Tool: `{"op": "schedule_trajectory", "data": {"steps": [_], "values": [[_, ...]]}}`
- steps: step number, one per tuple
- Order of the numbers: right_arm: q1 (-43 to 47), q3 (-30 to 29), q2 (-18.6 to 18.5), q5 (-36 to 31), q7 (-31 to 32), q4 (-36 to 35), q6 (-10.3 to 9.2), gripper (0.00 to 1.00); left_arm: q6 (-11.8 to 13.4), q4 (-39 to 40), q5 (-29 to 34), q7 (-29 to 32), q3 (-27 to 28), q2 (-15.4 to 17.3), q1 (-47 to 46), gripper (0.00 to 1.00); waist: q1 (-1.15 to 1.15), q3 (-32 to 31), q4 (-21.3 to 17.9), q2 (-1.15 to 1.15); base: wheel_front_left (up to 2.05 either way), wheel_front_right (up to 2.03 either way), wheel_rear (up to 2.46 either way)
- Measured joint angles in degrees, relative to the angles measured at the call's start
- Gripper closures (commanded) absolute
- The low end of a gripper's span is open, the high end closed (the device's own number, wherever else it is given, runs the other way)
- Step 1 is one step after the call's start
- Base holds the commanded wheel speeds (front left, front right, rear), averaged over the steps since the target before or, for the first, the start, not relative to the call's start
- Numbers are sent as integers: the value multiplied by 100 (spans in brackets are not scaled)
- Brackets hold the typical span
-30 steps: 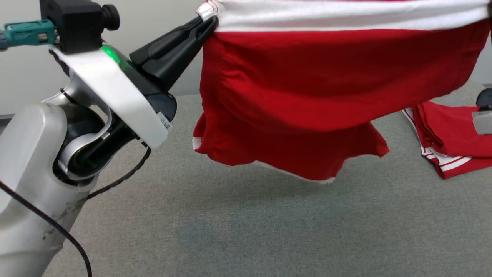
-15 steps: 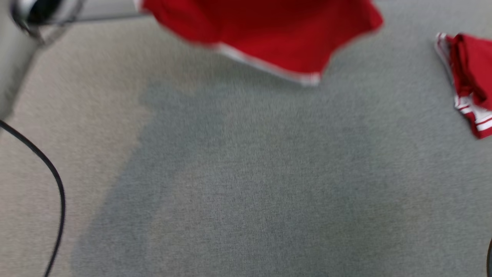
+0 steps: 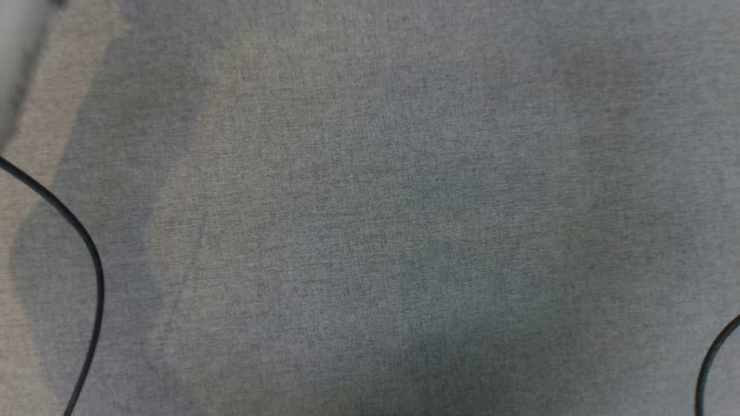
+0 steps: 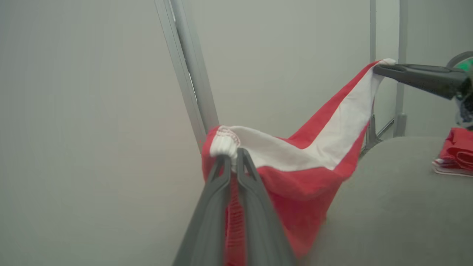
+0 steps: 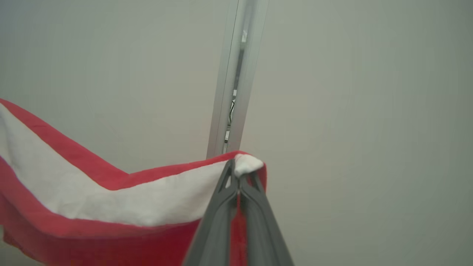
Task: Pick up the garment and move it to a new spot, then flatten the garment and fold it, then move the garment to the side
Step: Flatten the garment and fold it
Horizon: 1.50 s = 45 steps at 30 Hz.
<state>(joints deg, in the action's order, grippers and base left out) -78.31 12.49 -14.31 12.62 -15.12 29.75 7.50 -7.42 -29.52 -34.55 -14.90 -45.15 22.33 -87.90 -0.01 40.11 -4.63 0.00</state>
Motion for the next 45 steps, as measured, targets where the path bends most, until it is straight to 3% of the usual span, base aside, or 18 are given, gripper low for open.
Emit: {"op": "schedule_trajectory", "data": {"steps": [4, 10, 17, 23, 34, 45], "values": [[750, 140, -103, 147, 0, -242, 0, 100, 0, 448, -225, 0, -487, 215, 727, 100, 0, 18, 30, 0, 0, 0, 0], [2223, 261, -575, 751, -1, -358, 0, 100, 0, 1348, -693, -1, -1165, 912, 2140, 100, 0, -340, 112, 0, 0, 0, 0], [3820, 601, -1210, 1752, -1, -625, 2, 100, -1, 2241, -910, 0, -1141, 1435, 3736, 100, 0, -900, 177, 0, 0, 0, 0], [4920, 589, -1503, 1959, -1, -1113, 4, 100, -1, 2713, -444, -1, -888, 1433, 4881, 100, 0, -1412, 234, 0, 0, 0, 0], [6848, 489, -1438, 1811, -1, -1608, 3, 100, 146, 2949, 287, -1, -266, 1138, 6879, 100, 0, -2445, 304, 0, 0, 0, 0], [8133, 16, -1560, 1859, -2, -2365, 9, 100, 345, 3562, 606, -1, -8, 1188, 8276, 100, 1, -3201, 327, 0, 0, 0, 0]]}}
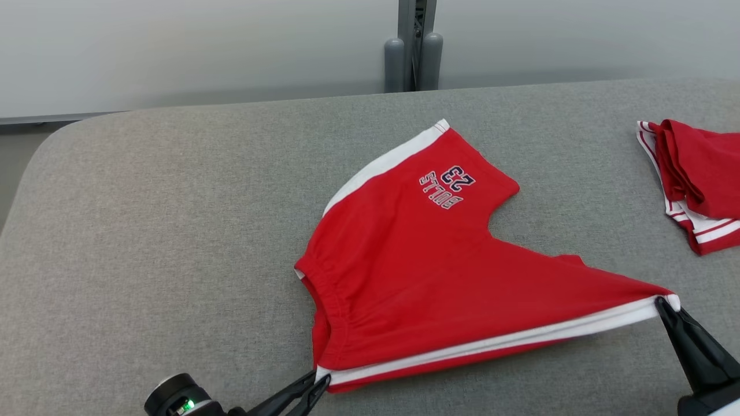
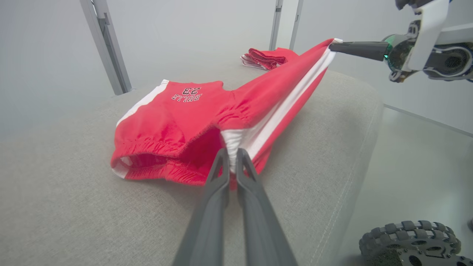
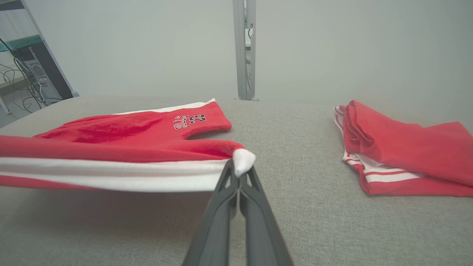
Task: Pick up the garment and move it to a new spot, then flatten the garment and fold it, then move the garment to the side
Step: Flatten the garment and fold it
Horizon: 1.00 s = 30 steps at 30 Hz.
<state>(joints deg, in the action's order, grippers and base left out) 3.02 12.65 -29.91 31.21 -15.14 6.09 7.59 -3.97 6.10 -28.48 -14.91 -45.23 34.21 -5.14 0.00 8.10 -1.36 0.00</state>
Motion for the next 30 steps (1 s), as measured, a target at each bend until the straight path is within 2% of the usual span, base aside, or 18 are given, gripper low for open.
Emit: {"op": "schedule_trajectory", "data": {"steps": [6, 12, 20, 26, 30], "values": [[636, -421, -37, 12, 113, -599, 1, 100, 23, 249, -63, 1, -29, 37, 235, 100, 0, -52, 101, 0, 0, 0, 0], [37, -408, 68, -312, 698, -505, -7, 100, -115, 118, -575, 1, -18, -405, 10, 100, 0, 134, 127, 0, 0, 0, 0], [-1556, -89, 155, -555, 1346, 416, -8, 100, -294, -375, -1767, 137, 19, -1120, -661, 100, 0, 458, 295, 0, 0, 0, 0], [-2624, 96, 148, -556, 1496, 1343, -8, 100, -315, -779, -2505, 125, 132, -1699, -1163, 100, 0, 731, 571, 0, 0, 0, 0], [-3566, 500, 120, -549, 1532, 1975, -8, 100, -336, -1032, -2897, 74, 209, -1983, -1424, 100, 0, 1001, 795, 0, 0, 0, 0]]}}
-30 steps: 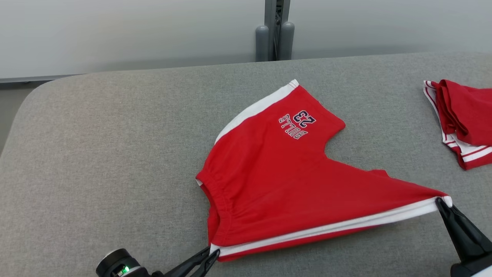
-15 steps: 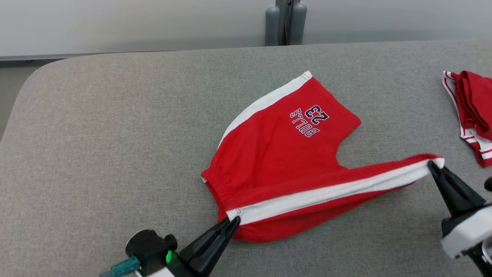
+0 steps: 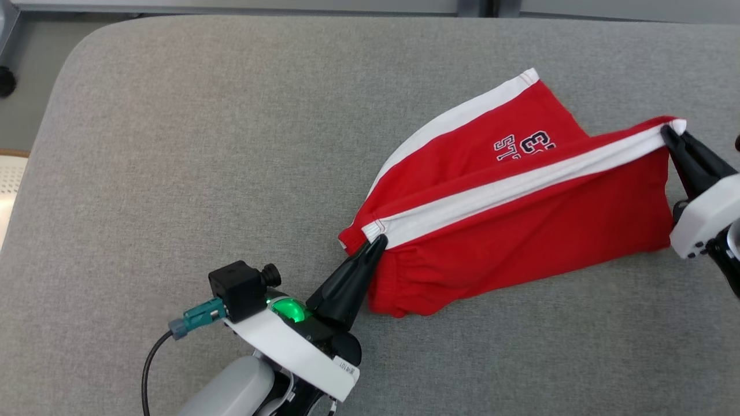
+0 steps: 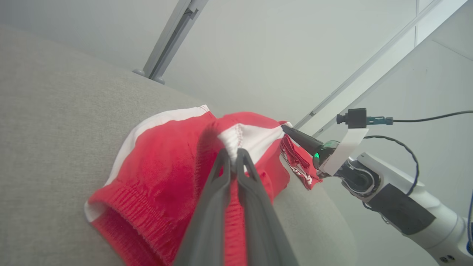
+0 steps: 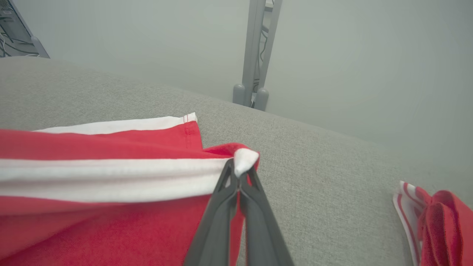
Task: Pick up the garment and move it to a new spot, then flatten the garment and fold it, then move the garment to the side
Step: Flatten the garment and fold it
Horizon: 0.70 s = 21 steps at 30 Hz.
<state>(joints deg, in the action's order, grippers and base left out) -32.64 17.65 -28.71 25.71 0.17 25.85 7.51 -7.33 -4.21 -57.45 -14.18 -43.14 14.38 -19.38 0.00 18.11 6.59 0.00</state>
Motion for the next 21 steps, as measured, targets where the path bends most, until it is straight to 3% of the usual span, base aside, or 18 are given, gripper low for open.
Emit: {"op": "schedule_trajectory", "data": {"steps": [10, 21], "values": [[-1664, 1067, 56, 30, -181, 1171, 0, 100, -1, -398, -923, -23, 194, -380, -517, 100, 0, 564, 378, 0, 0, 0, 0], [-2736, 2026, 255, 142, -782, 2271, 0, 100, 36, -1042, -1134, 5, 325, -726, -826, 100, 0, 913, 622, 0, 0, 0, 0]]}}
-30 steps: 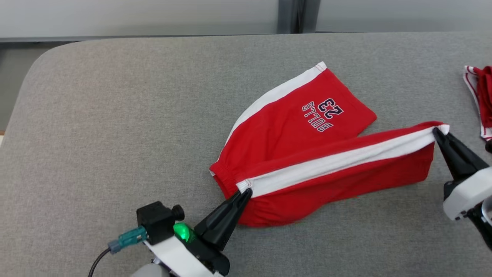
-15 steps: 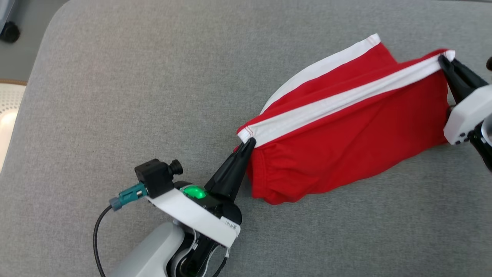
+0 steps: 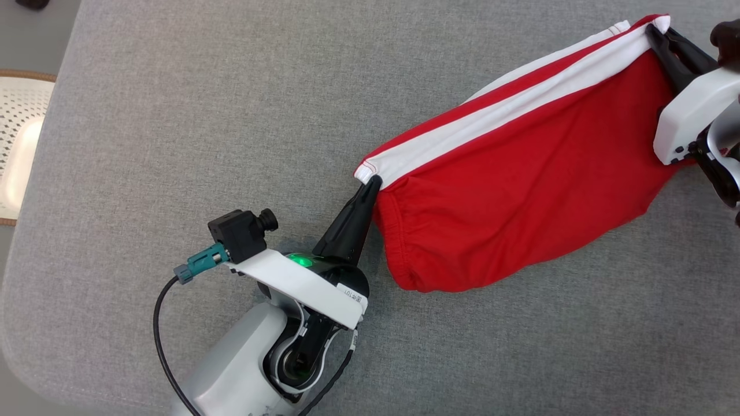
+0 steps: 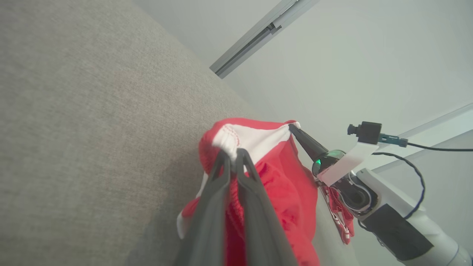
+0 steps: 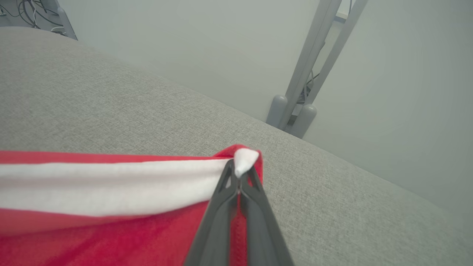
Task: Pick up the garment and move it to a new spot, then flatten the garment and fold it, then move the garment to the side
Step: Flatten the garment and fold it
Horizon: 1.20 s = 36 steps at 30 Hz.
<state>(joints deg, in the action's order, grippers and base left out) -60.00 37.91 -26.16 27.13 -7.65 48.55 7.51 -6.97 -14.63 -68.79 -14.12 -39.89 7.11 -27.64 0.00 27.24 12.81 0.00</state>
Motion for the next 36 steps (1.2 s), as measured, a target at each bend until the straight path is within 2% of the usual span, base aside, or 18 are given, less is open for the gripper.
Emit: {"op": "schedule_trajectory", "data": {"steps": [4, 5, 6, 7, 8, 9, 10, 11, 12, 13, 15, 19, 25, 31, 32, 36], "values": [[-200, 303, 21, 174, -148, 290, 0, 100, 25, -14, 5, -3, 25, -44, -53, 100, 0, 57, 57, 0, 0, 0, 0], [-231, 360, 27, 214, -183, 365, 0, 96, 25, -15, 4, -3, 32, -54, -58, 100, 0, 63, 66, 0, 0, 0, 0], [-263, 411, 40, 269, -220, 430, 0, 75, 25, -24, 5, -3, 32, -57, -66, 100, 0, 66, 70, 0, 0, 0, 0], [-293, 452, 49, 323, -268, 483, 0, 49, 29, -41, 8, -4, 36, -60, -79, 100, 0, 63, 68, 0, 0, 0, 0], [-319, 501, 62, 368, -307, 549, 0, 0, 33, -58, 9, -4, 42, -63, -86, 89, 0, 56, 63, 0, 0, 0, 0], [-333, 542, 75, 401, -361, 606, 0, 0, 48, -79, 24, -7, 42, -63, -88, 78, 0, 43, 53, 0, 0, 0, 0], [-342, 575, 86, 439, -413, 642, 0, 0, 52, -104, 44, -10, 52, -60, -88, 61, 0, 25, 39, 0, 0, 0, 0], [-349, 623, 98, 485, -454, 667, 0, 0, 76, -124, 56, -11, 65, -58, -88, 52, 0, 2, 21, 0, 0, 0, 0], [-350, 677, 109, 528, -486, 675, 0, 0, 96, -143, 65, -12, 80, -53, -88, 32, 0, -25, -1, 0, 0, 0, 0], [-350, 713, 115, 571, -532, 675, 0, 0, 111, -160, 78, -15, 94, -44, -88, 18, 0, -53, -23, 0, 0, 0, 0], [-349, 776, 102, 669, -602, 646, 0, 0, 177, -190, 177, -27, 114, 11, -82, 0, 0, -119, -76, 0, 0, 0, 0], [-272, 842, 26, 860, -690, 524, 0, 0, 370, -210, 368, -54, 176, 125, -1, 0, 0, -274, -212, 0, 0, 0, 0], [225, 828, -44, 950, -726, 146, 0, 0, 992, -236, 1028, -63, 110, 428, 214, 0, 0, -578, -424, 0, 0, 0, 0], [1004, 287, -18, 790, -734, -505, 0, 0, 1730, 119, 1979, -78, 132, 823, 505, 0, 0, -967, -596, 0, 0, 0, 0], [1004, 287, -18, 790, -734, -505, 0, 0, 1730, 119, 1979, -78, 132, 823, 505, 0, 0, -967, -596, 0, 0, 0, 0], [1635, -247, 111, 594, -735, -859, 0, 0, 2118, 514, 2771, -79, 374, 910, 883, 0, 0, -1263, -664, 0, 0, 0, 0]]}}
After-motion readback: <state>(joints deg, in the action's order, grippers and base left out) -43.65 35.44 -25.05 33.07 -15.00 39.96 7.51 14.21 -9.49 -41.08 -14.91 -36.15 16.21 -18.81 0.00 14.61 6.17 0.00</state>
